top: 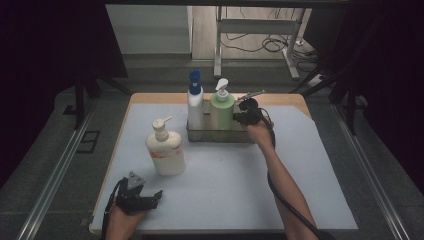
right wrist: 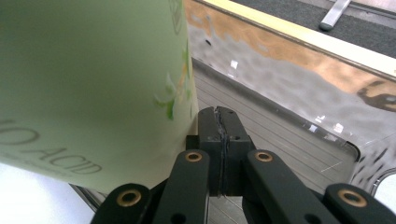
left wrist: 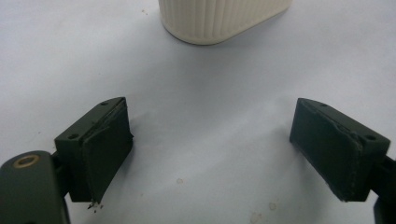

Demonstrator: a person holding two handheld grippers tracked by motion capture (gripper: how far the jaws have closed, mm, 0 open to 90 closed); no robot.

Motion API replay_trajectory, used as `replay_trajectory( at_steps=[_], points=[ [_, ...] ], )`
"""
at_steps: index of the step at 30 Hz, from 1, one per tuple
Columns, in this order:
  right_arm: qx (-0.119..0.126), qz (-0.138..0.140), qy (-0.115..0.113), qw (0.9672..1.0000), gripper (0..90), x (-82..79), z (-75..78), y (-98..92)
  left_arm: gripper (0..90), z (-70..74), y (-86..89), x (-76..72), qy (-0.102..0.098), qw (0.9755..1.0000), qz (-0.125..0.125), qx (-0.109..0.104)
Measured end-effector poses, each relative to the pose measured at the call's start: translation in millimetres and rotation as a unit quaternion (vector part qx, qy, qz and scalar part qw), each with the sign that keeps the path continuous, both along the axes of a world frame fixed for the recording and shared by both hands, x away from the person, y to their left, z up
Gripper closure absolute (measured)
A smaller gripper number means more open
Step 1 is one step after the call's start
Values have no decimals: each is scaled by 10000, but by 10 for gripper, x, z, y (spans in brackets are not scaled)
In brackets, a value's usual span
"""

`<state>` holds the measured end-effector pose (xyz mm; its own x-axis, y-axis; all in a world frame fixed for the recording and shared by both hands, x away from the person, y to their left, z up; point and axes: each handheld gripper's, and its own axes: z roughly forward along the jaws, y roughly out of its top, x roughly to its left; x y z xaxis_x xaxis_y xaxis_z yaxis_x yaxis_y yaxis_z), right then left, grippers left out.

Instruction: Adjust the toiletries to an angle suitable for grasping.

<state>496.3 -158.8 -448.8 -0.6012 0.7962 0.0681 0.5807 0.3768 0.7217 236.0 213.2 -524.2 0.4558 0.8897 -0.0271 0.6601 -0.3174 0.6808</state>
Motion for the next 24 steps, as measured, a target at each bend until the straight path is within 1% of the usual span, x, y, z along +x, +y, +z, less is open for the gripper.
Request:
replay_trajectory(
  at_steps=[14, 24],
  points=[
    [-28, 71, 68, 9999, 895, -14, -42, 87, 122, 0, 0, 0, 1, 10000, -2, 2],
    [-52, 136, 50, 9999, 895, -30, -61, 161, 122, 0, 0, 0, 0, 10000, -1, 2]
  ],
)
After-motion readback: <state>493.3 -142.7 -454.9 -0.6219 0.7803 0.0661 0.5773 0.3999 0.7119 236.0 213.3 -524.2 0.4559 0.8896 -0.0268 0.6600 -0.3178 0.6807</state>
